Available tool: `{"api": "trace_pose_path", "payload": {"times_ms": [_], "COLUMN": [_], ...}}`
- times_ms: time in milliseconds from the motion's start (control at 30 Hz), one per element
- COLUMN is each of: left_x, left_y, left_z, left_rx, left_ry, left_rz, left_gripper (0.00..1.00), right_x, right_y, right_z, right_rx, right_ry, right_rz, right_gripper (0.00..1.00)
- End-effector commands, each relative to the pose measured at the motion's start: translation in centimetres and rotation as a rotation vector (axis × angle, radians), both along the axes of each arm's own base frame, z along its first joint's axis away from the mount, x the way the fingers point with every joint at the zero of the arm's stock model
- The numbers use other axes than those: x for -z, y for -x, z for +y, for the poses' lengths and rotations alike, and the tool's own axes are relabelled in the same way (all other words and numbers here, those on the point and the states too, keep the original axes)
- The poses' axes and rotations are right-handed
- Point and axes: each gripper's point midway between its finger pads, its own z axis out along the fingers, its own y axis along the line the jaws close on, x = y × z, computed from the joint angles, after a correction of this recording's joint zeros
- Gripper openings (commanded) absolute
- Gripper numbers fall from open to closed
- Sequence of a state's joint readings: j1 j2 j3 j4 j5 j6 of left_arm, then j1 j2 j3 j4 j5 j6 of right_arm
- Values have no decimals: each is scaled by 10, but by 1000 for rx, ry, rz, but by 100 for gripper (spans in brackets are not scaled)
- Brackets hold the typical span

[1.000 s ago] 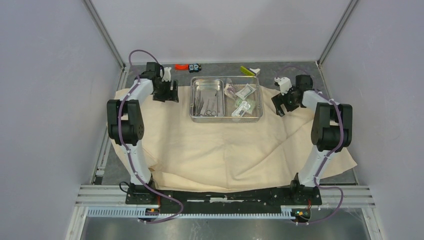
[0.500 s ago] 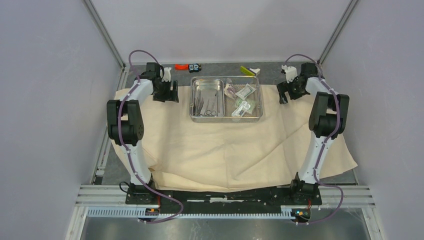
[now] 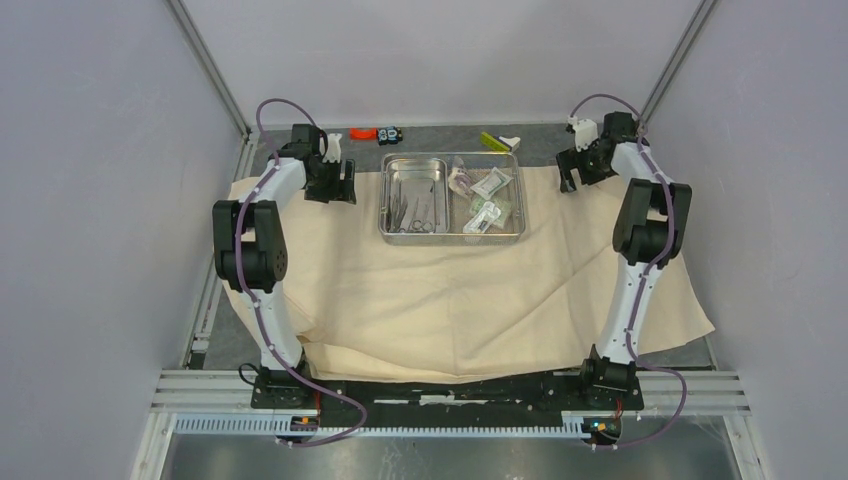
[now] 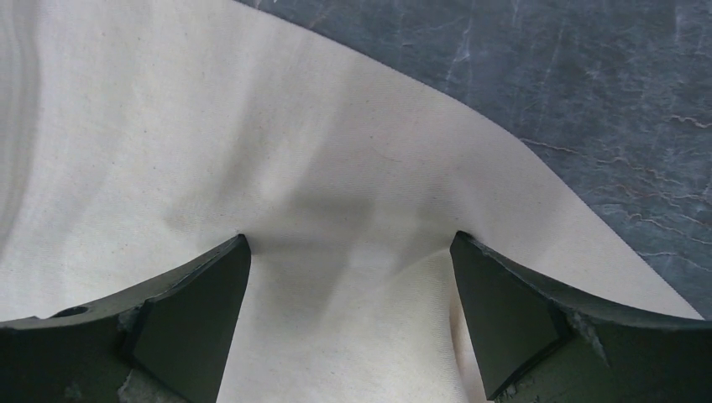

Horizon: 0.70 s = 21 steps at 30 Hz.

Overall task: Open and lay out the surgical kit
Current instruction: Smooth out the surgical kit at the center of the board.

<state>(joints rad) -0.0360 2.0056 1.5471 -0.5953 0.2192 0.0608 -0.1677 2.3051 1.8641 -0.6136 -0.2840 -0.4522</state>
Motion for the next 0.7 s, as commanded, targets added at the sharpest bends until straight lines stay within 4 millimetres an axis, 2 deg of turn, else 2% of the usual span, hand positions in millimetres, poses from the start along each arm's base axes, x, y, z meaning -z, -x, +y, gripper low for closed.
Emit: {"api": "trace_pose_path", "payload": {"times_ms": [0,100,167,267,400,500,667], "left_x": [-30,-30,-30,-29,-28,-27,-26], "left_y": [-10,-10,-10,-11,-11,-10,-8], "left_z": [-2,-2,-1,0,-1,-2,-2], "left_rx": [25,26,26,23,24,25,26], "left_ry": [-7,-7,-9,-14,-5,0,1], "left_rz": [-94,-95,-96,-97,-96,-94,-89], "left_gripper": [82,82,82,82,81,81,81], "right_x": [-51,-81,-93,-98,-83,-70,-47], "right_y": [-22,-14,-8,-2,1,1,-2], "right_z": [-11,-18,-25,-49,-78,-95,-110], "right_rx": [41,60,81,158,254,304,311], "right_ry": [-22,-43,-40,19,80,120,177], "right_rz": [-163,-239,-267,-280,-247,-230,-173], "right_gripper": [97,97,97,98,99,93,92]}}
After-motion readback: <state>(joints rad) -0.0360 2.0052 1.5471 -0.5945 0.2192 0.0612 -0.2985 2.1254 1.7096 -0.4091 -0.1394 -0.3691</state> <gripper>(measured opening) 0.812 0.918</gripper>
